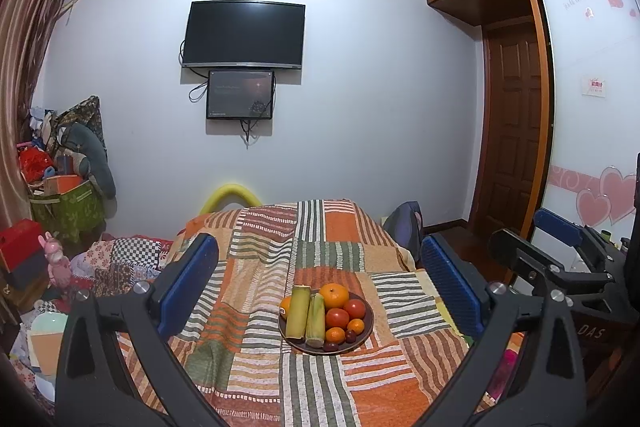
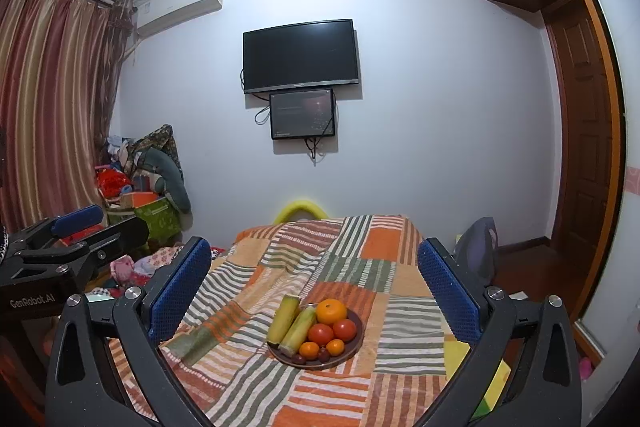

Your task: Organize fruits

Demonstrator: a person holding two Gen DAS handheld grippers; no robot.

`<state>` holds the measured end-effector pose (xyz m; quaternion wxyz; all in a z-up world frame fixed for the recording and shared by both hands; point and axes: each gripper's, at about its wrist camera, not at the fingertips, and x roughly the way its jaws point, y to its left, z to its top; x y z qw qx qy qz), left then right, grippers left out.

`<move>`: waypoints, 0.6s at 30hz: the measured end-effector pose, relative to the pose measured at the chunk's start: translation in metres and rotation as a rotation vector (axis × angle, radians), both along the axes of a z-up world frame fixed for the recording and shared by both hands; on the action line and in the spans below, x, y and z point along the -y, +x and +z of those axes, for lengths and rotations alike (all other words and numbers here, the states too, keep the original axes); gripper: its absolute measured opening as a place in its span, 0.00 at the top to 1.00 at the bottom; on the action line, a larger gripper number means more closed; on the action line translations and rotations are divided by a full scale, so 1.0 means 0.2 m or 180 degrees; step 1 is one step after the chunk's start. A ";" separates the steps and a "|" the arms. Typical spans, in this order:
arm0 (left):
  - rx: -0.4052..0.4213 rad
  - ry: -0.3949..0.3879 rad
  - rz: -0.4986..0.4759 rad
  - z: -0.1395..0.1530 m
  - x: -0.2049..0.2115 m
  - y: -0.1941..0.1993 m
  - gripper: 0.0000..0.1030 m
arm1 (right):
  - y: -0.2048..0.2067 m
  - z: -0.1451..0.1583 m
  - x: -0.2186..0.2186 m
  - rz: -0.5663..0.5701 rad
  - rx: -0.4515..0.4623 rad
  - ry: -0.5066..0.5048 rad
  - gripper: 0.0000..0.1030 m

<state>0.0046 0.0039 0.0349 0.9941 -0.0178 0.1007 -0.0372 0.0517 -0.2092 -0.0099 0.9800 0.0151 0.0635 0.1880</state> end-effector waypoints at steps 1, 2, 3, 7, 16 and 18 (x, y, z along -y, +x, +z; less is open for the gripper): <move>-0.0002 0.0000 0.0000 0.00 0.00 0.00 0.00 | 0.00 0.00 0.00 -0.0004 -0.0001 0.0000 0.00; -0.0004 0.0000 0.0001 0.00 0.00 0.00 0.00 | 0.00 0.00 0.00 -0.0005 -0.0004 0.0000 0.00; -0.0004 0.0001 0.0001 0.00 0.00 0.00 0.00 | 0.00 0.00 0.00 -0.0005 -0.0004 0.0002 0.00; -0.0003 0.0004 0.0001 0.00 0.00 0.00 0.00 | 0.00 0.01 0.00 -0.0011 -0.0004 0.0008 0.00; -0.0008 0.0011 0.0003 -0.02 0.01 0.01 0.00 | 0.00 0.01 0.00 -0.0024 -0.0004 0.0022 0.00; -0.0014 0.0014 -0.0001 -0.02 0.01 0.01 0.00 | 0.00 0.01 0.00 -0.0027 -0.0003 0.0025 0.00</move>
